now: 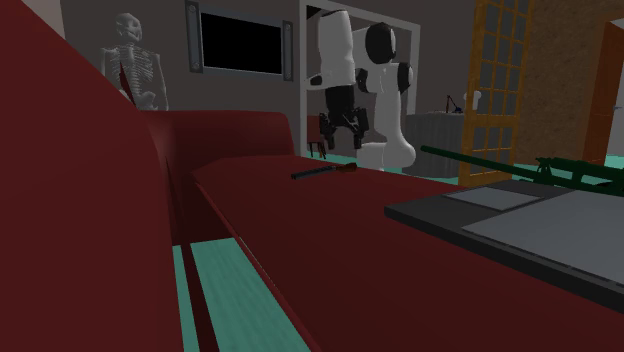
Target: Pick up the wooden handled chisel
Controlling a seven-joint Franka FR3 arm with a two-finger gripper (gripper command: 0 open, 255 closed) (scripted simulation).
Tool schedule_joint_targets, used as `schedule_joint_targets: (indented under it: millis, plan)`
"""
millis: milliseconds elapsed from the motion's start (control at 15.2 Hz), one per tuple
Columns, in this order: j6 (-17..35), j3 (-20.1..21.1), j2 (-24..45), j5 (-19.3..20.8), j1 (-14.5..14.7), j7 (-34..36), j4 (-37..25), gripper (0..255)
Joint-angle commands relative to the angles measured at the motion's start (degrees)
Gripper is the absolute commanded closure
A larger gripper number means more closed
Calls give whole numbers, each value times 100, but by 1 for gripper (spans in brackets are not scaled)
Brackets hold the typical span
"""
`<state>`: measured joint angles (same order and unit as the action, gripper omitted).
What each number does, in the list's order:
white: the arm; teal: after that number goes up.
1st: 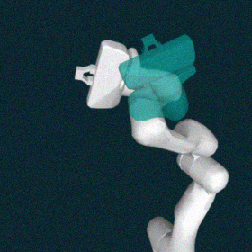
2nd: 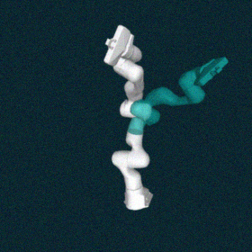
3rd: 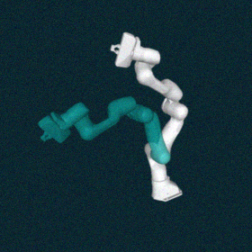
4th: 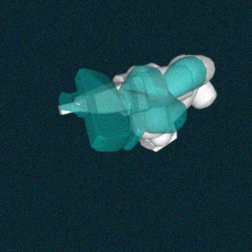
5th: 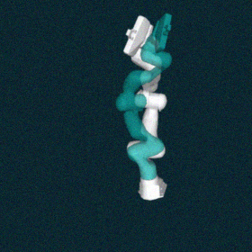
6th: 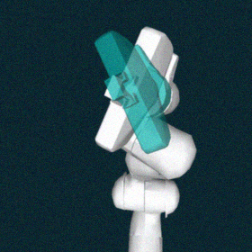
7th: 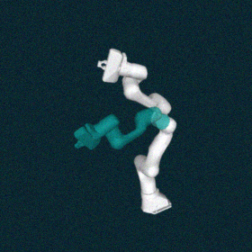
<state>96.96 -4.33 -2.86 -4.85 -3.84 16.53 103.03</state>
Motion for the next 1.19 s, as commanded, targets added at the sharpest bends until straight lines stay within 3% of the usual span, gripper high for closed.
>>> schedule_joint_targets:
  millis: [0,132,726,792,1122]
  plan:
    - [-98,-81,498,-119,-77,147,-515,0]
    - [-192,-127,824,-202,-129,244,-886,0]
    - [386,-121,829,-213,-121,187,-309,0]
    - [381,-123,841,-214,-124,182,-327,255]
    - [382,-122,844,-214,-124,184,-329,255]
